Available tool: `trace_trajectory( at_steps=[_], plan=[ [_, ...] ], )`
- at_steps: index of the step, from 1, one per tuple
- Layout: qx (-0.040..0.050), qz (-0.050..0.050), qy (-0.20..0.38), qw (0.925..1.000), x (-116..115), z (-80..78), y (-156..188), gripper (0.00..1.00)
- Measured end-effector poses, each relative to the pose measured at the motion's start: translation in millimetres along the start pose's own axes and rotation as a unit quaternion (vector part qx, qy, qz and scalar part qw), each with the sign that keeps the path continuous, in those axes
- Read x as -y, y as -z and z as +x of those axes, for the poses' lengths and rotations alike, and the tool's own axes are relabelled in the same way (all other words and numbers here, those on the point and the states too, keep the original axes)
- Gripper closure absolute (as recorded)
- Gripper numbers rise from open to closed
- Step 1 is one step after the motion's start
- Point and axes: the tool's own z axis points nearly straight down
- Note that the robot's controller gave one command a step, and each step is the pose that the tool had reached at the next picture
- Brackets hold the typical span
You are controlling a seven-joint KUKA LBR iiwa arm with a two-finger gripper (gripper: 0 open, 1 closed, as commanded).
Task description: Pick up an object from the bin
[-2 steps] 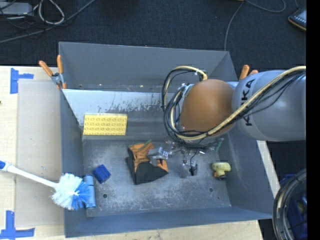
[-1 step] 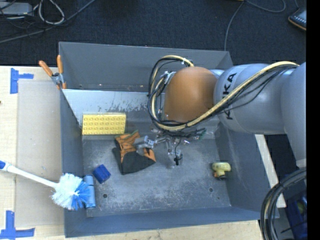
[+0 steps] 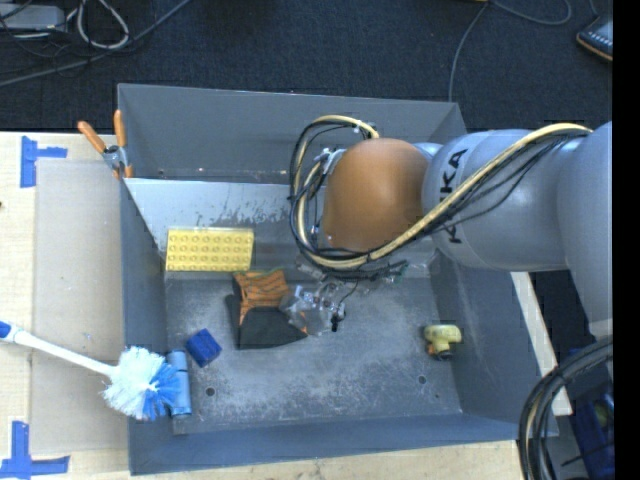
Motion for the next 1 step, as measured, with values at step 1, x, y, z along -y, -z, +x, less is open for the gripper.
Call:
trace_trajectory(
  at_steps=[1],
  plan=[
    [0.0, 0.0, 0.0, 1.0, -0.1, -0.1, 0.3, 1.0]
  ],
)
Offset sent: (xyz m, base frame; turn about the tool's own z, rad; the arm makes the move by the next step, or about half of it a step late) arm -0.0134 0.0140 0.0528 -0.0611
